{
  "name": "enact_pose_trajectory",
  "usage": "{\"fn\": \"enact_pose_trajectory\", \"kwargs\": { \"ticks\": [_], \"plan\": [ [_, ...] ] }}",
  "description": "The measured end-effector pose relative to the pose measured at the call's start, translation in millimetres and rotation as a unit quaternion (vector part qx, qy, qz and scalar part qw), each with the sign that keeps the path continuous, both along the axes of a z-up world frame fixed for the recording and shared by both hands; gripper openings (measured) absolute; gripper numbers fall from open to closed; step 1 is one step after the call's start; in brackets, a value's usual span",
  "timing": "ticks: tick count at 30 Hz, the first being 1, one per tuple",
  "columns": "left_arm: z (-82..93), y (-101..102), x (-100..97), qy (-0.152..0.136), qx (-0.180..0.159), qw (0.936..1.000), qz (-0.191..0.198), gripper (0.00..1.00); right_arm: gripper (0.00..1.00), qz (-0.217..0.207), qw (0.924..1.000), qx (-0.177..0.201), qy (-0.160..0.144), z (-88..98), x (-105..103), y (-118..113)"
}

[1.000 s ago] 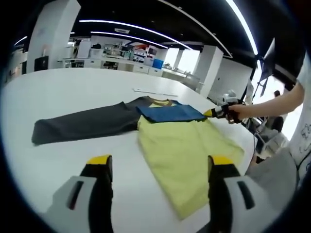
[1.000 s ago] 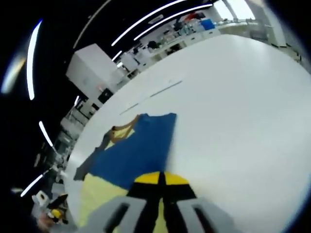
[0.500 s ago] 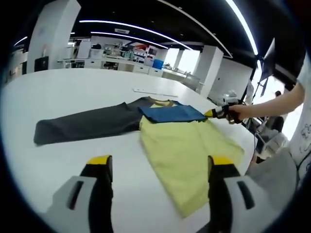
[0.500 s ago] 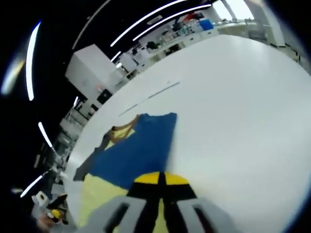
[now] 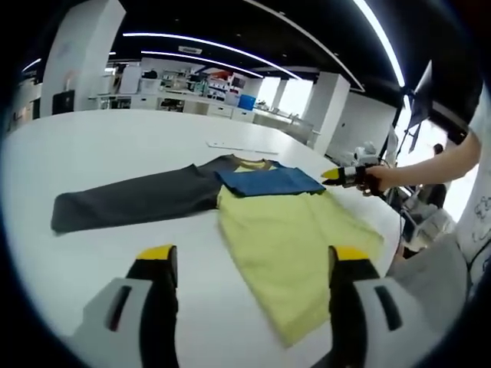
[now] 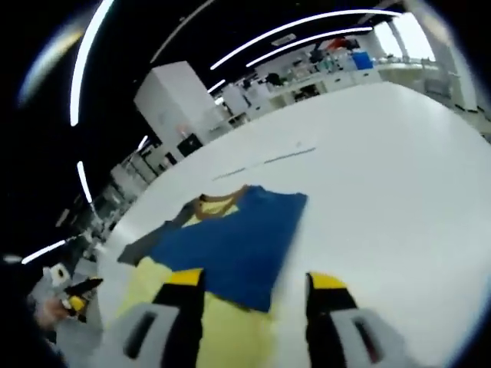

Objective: Fold the garment on the visible template until the final outline fits inside the template.

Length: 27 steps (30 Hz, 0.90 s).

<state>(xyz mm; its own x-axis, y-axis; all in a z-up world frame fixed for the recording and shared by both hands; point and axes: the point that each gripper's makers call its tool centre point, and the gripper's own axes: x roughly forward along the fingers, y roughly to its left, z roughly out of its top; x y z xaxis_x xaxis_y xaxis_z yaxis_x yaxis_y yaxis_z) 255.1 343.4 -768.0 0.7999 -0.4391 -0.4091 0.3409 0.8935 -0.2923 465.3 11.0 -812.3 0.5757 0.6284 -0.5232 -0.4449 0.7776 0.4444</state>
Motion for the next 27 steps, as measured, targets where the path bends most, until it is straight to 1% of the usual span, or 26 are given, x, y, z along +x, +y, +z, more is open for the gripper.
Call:
{"fn": "enact_pose_trajectory", "kwargs": {
  "ticks": [2,6,9,11,13,18,22,24,25,26,27],
  "plan": [
    [-0.5,0,0.4,0.001,0.001,1.0,-0.002,0.78,0.72,0.009,0.9999,-0.006,-0.001,-0.1,-3,1],
    [0.0,-1,1.4,0.001,0.002,1.0,-0.004,0.78,0.78,0.02,0.9998,-0.007,-0.001,-0.3,-4,0],
    [0.8,1,3.1,-0.001,-0.002,1.0,-0.001,0.77,0.87,0.023,0.9997,-0.006,-0.011,2.5,-8,0],
    [1.1,0,3.7,-0.001,-0.001,1.0,-0.001,0.77,0.9,0.031,0.9994,-0.007,-0.013,4.4,-14,0],
    [1.9,-2,3.8,-0.001,0.0,1.0,-0.004,0.77,0.93,0.038,0.9991,-0.009,-0.018,5.3,-15,0],
    [-0.5,3,5.8,0.0,0.001,1.0,-0.004,0.77,1.0,0.055,0.9979,-0.018,-0.028,10.4,-28,2],
    [-5.9,9,7.4,0.005,0.001,1.0,-0.007,0.77,1.0,0.074,0.996,-0.038,-0.031,7.8,-36,-1],
    [-7.7,15,9.0,0.007,0.002,1.0,-0.005,0.77,1.0,0.079,0.9952,-0.043,-0.038,10.4,-42,0],
    [-8.0,20,10.5,0.008,0.002,1.0,-0.001,0.77,1.0,0.079,0.9952,-0.042,-0.039,13.1,-45,-1],
    [-8.6,25,12.4,0.008,0.002,0.9999,0.01,0.78,1.0,0.078,0.9954,-0.039,-0.041,15.3,-46,-2],
    [-10.0,35,15.1,0.009,0.005,0.9996,0.025,0.79,1.0,0.075,0.9957,-0.033,-0.045,17.7,-44,-3]
  ]
}}
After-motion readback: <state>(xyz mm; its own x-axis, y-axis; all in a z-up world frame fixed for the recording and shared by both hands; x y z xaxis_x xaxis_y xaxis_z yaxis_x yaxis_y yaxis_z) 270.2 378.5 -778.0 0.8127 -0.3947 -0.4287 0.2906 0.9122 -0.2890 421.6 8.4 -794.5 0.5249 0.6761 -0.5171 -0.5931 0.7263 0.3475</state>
